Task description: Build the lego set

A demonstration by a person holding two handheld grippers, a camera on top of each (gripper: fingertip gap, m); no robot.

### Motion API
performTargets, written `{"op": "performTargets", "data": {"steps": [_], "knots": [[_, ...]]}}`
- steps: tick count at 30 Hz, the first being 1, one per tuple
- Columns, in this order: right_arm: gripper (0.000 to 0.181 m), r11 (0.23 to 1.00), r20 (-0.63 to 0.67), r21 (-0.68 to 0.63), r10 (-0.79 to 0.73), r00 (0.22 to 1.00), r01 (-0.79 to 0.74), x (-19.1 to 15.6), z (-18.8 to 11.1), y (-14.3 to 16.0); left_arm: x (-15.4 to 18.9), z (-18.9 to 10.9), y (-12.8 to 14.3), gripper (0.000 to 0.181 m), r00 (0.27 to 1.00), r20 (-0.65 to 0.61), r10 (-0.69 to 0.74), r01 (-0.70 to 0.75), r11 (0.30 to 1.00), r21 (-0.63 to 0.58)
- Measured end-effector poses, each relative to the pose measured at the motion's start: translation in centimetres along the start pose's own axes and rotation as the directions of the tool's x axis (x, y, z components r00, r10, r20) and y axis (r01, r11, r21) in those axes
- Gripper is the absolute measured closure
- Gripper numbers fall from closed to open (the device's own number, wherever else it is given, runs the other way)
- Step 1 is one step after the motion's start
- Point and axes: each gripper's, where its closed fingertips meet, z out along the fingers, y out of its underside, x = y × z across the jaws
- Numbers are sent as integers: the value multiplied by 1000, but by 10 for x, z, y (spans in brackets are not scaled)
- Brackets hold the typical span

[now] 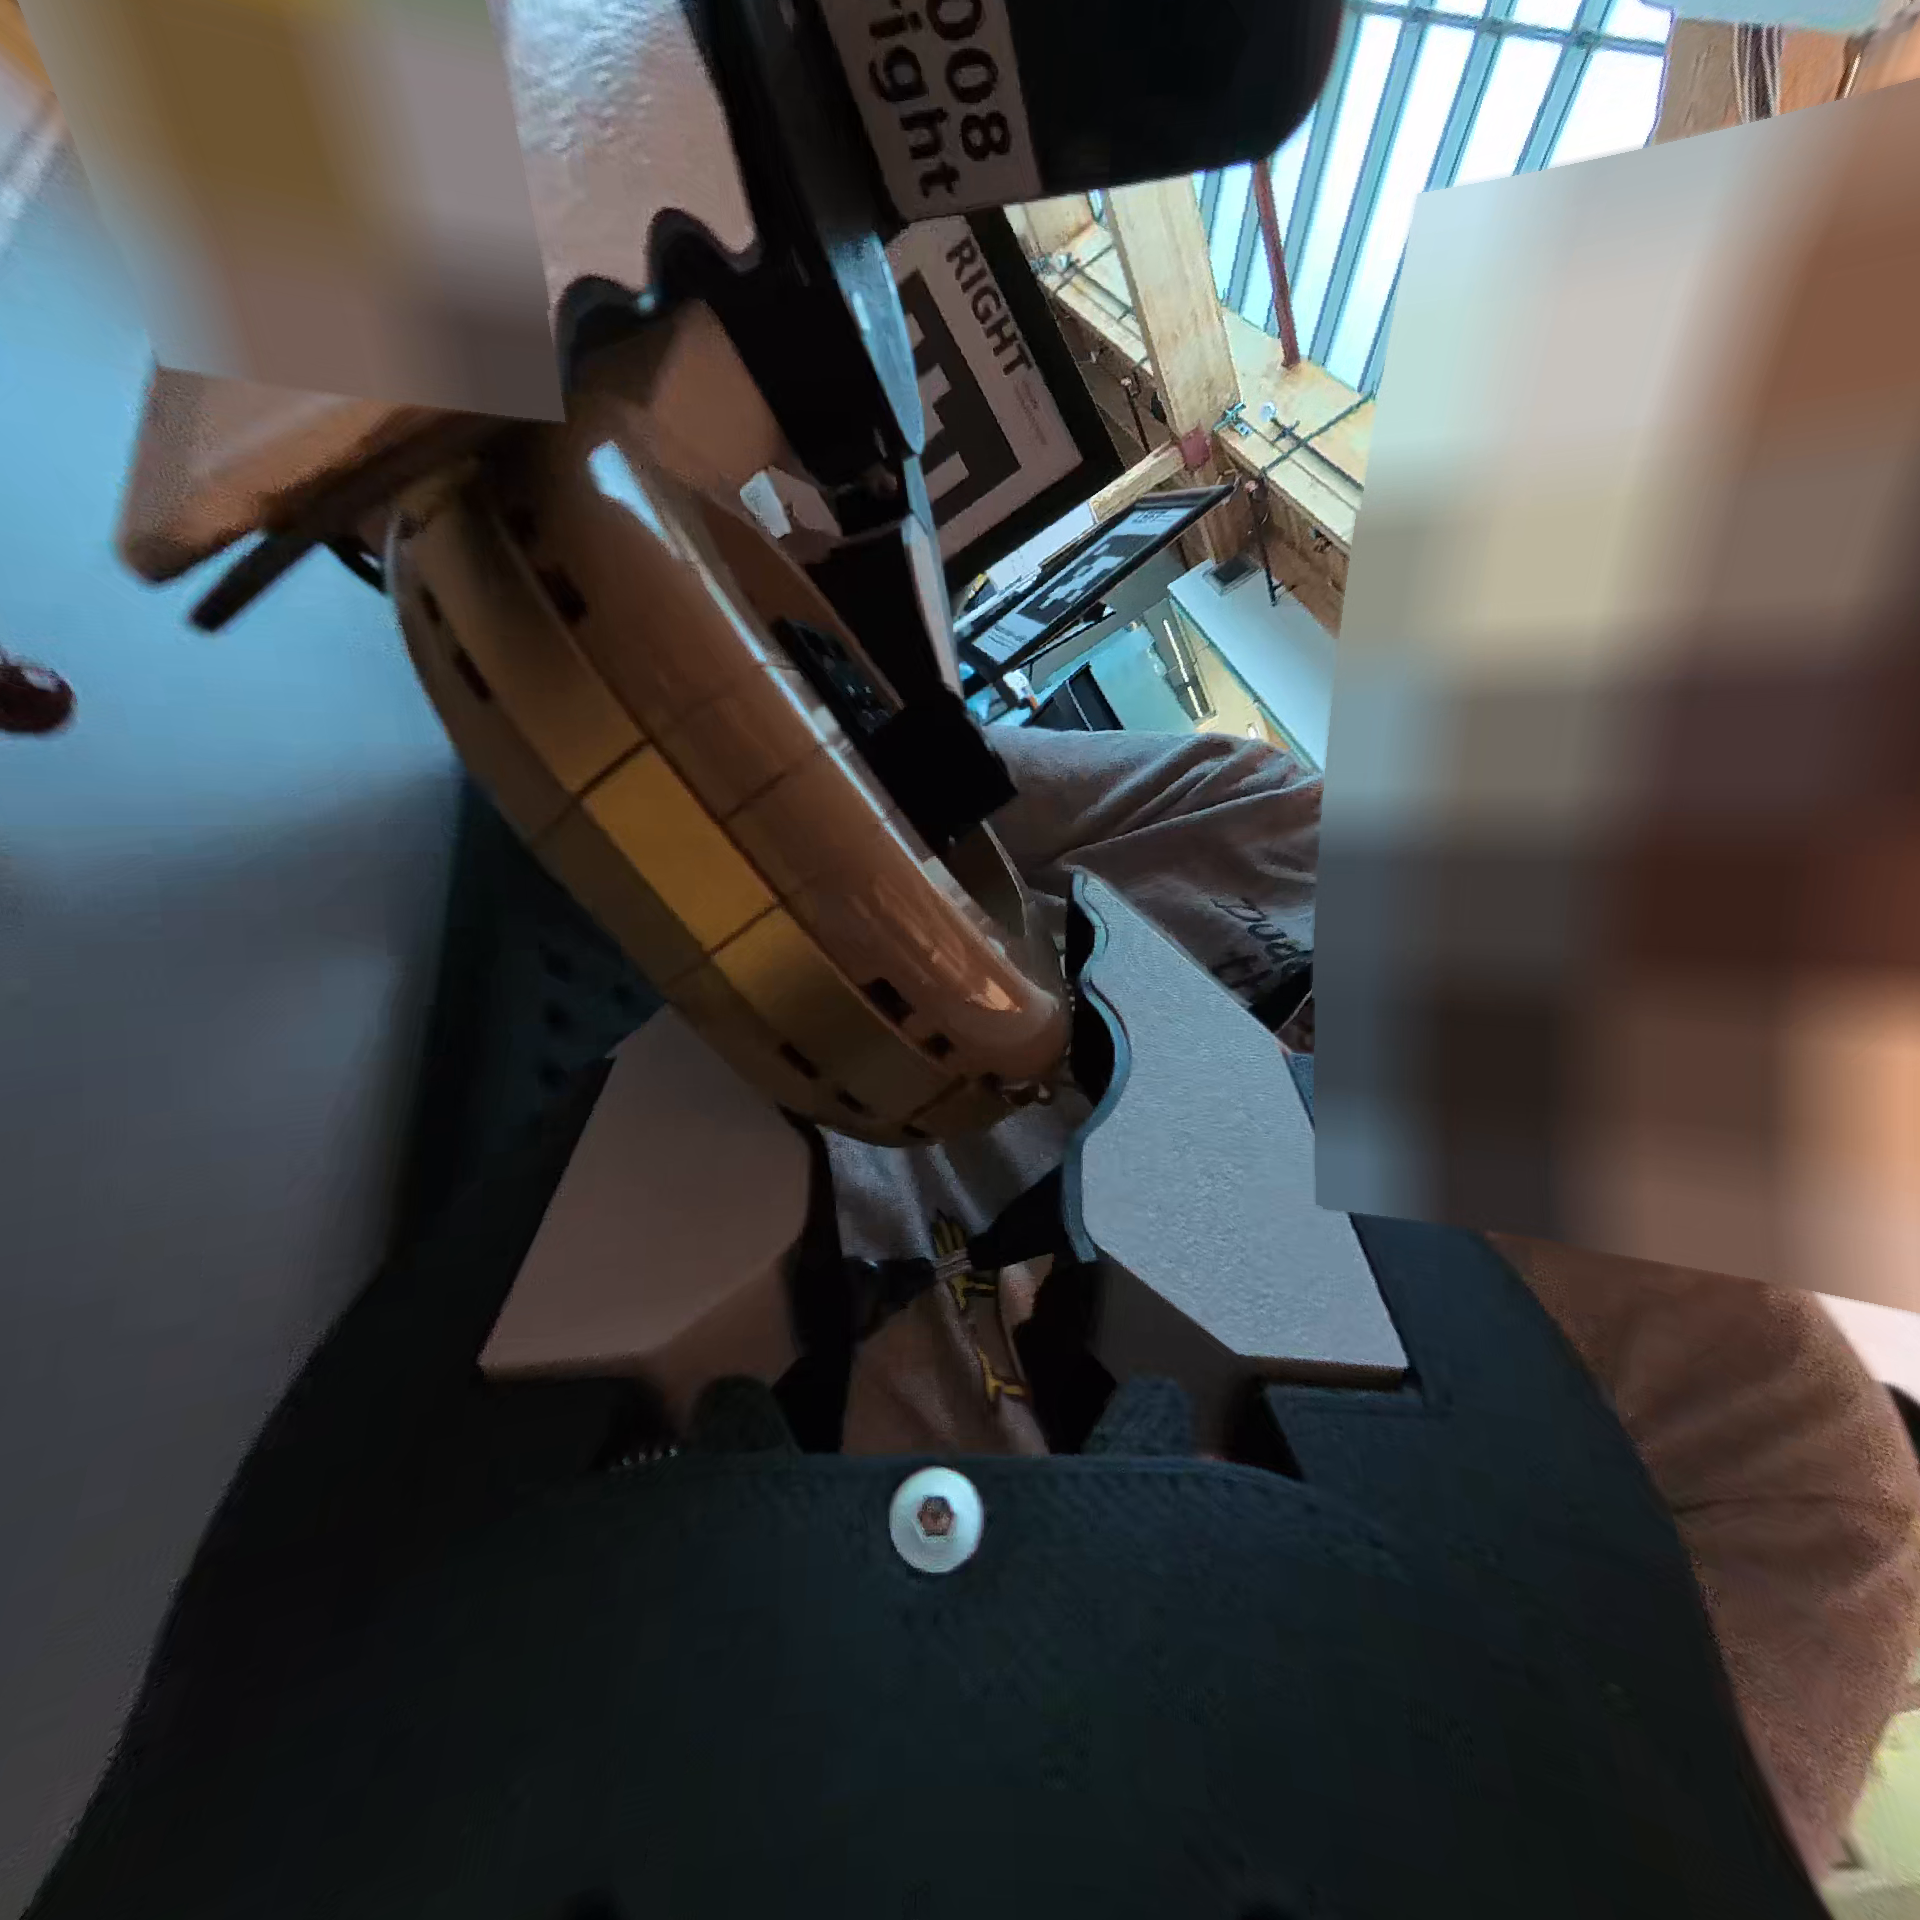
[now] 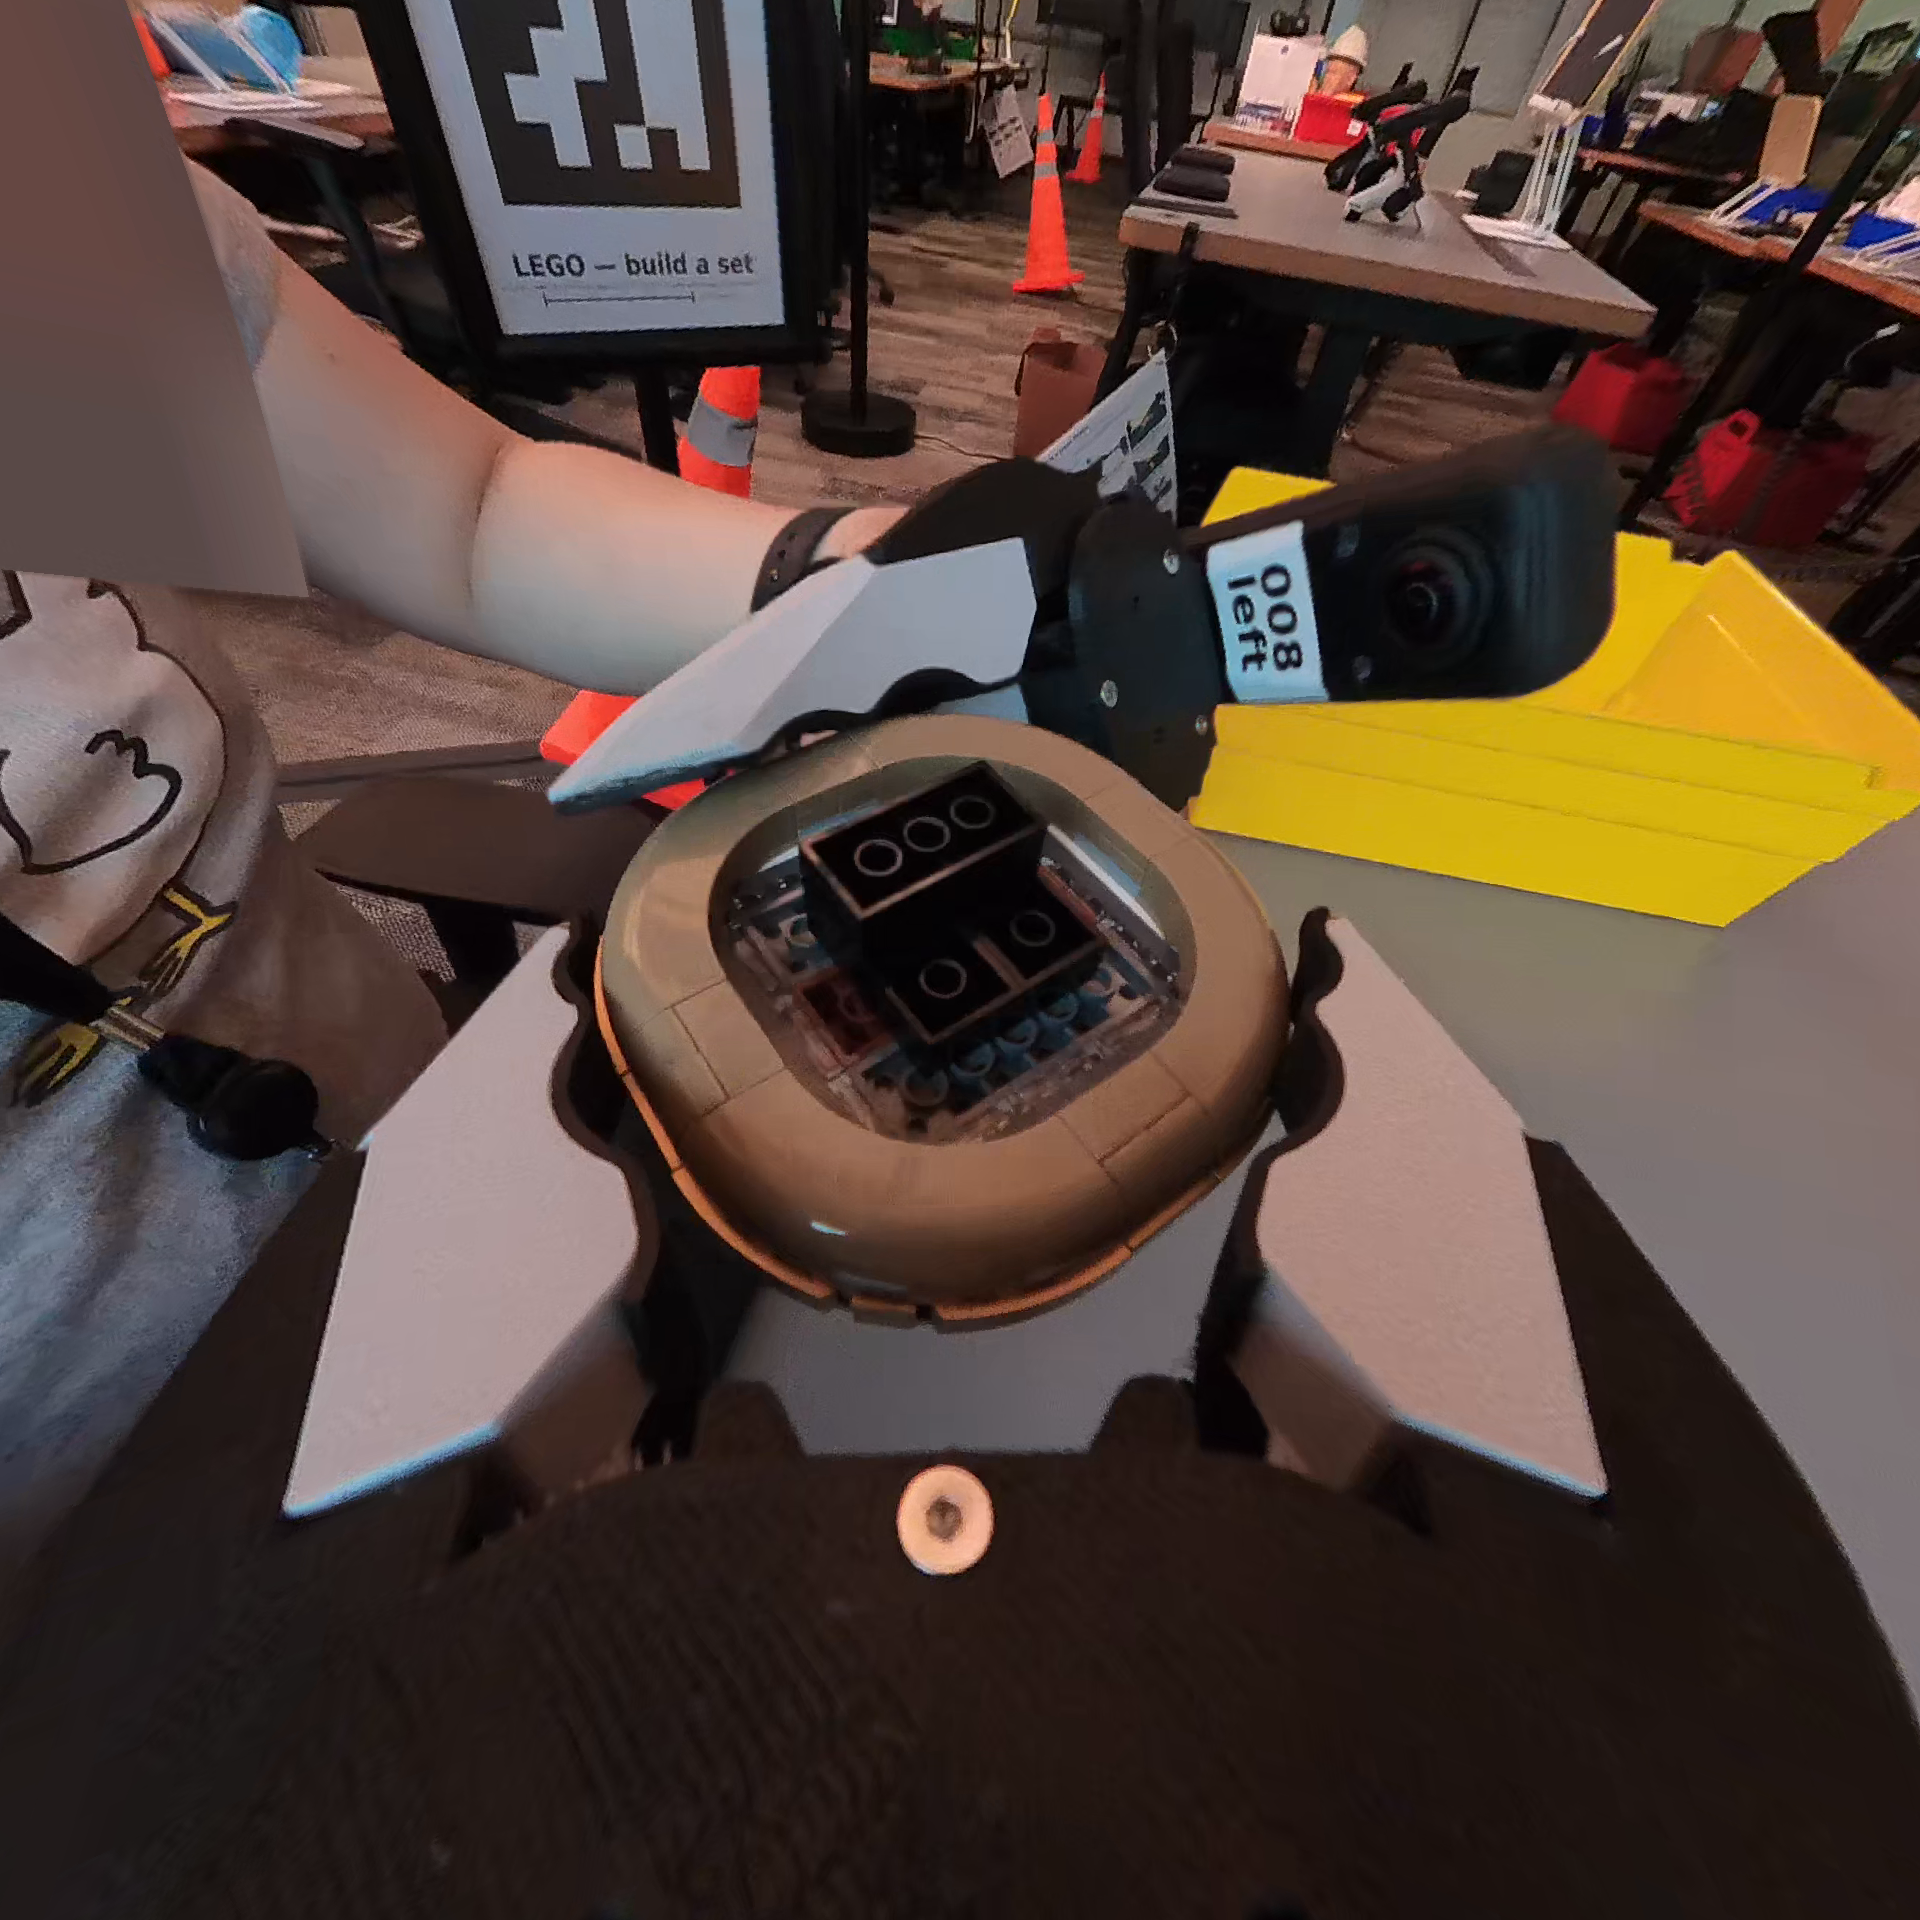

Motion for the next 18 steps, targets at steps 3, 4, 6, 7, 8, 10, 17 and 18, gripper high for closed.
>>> {"op": "performTargets", "data": {"steps": [3,4,6,7,8,10,17,18], "knots": [[53,1000,-15,3,6,1000,-6,13,-5,4,-2,-2,-11,128,995,-19,93,-93,995,35],[53,1000,-23,5,5,1000,-5,15,-7,5,-4,-2,-13,127,991,-18,135,-134,990,43],[53,1000,-13,4,21,1000,-21,16,-10,6,-6,1,-13,127,974,-28,223,-221,974,50],[53,1000,-10,3,28,1000,-28,16,-12,6,-7,2,-13,127,963,-27,267,-266,962,57],[53,999,-4,-2,37,999,-37,16,-14,7,-8,4,-14,129,950,-26,310,-308,950,61],[53,998,10,-7,65,998,-65,17,-18,8,-14,7,-17,136,922,8,387,-387,920,63],[54,987,128,-26,158,979,-155,8,-19,11,-20,13,-16,139,772,126,623,-627,779,-11],[54,988,145,-30,156,977,-153,6,-18,10,-19,13,-14,142,759,128,639,-643,766,-16]]}}
